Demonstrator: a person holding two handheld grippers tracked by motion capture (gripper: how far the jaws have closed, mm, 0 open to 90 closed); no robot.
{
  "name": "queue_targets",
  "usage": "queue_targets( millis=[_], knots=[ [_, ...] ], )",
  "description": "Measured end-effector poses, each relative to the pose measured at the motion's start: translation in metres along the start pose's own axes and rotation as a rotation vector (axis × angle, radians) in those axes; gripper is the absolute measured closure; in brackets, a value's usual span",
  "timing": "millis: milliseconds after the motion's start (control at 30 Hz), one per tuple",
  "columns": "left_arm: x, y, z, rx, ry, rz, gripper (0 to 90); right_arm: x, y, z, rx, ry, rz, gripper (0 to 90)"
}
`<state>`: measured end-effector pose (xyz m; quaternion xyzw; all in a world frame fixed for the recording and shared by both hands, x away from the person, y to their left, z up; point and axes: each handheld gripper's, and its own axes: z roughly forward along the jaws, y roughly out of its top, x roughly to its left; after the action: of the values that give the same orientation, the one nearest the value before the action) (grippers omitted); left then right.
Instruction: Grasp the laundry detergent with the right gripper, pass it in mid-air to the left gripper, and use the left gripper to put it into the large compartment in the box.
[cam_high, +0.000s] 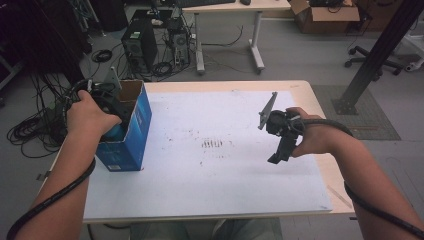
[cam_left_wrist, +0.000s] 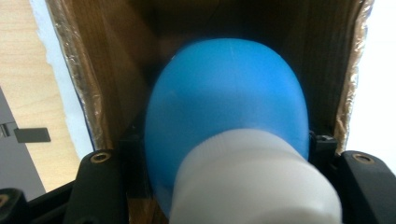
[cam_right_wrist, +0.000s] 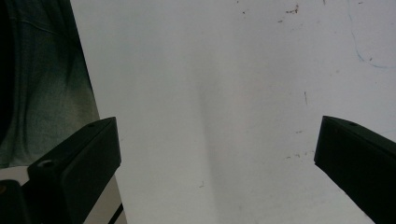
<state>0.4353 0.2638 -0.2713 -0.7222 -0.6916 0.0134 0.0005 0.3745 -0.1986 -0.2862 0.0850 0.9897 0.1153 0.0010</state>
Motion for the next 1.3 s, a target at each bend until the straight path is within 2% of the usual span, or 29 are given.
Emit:
queue_targets(
  millis=[200,400,800,1300],
  knots=[
    [0.001,0.000,0.004,0.004,0.014,-0.001,37.9,0.000,0.001,0.001,-0.001,0.000,-0.006,0.3],
    [0.004,-0.001,0.010,0.002,0.009,-0.007,37.9,0.000,0.000,0.002,0.001,0.003,0.001,0.3],
    [0.007,0.001,0.011,-0.011,-0.002,-0.020,37.7,0.000,0.000,0.003,0.001,0.004,0.001,0.3],
    [0.006,0.002,0.010,-0.013,0.005,-0.010,36.4,0.001,-0.001,0.003,-0.005,0.006,0.006,0.4]
  ],
)
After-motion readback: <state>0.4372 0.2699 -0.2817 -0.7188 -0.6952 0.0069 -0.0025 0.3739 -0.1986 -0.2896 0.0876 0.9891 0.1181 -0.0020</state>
